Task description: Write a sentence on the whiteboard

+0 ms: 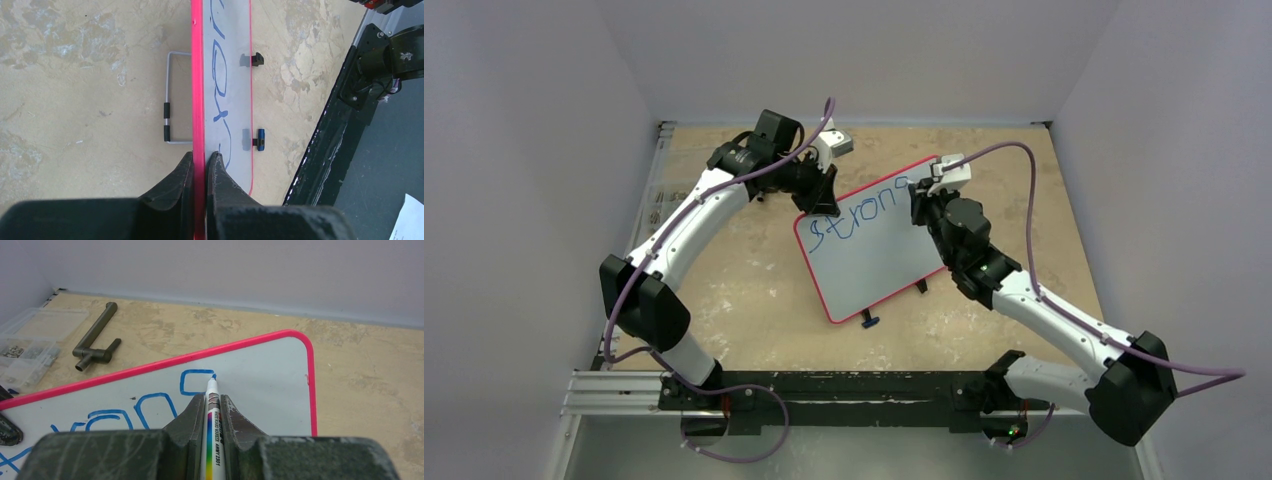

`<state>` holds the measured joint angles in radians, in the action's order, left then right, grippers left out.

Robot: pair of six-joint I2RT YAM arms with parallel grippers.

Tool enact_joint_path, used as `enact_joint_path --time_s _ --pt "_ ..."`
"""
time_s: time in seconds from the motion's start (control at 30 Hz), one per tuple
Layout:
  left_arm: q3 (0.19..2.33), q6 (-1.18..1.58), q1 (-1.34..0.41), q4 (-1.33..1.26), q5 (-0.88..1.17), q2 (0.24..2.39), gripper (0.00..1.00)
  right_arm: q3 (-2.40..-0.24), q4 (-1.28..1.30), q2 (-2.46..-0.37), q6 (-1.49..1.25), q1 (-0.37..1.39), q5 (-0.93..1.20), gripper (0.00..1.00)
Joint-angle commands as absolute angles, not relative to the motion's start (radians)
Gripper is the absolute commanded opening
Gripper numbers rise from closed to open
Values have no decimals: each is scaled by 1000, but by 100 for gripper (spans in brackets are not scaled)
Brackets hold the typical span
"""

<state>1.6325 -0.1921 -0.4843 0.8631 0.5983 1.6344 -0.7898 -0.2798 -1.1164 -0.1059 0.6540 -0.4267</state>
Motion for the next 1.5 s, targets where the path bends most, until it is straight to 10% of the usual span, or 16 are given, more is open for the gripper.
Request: enact_joint_path --time_s 0.0,1.47 --pt "1628 -318 -503 919 483 1656 0 -743 -261 -1093 -150 653 -372 0" --pt "1624 -321 -503 918 472 1649 0 -723 -220 -1052 -204 653 -252 0"
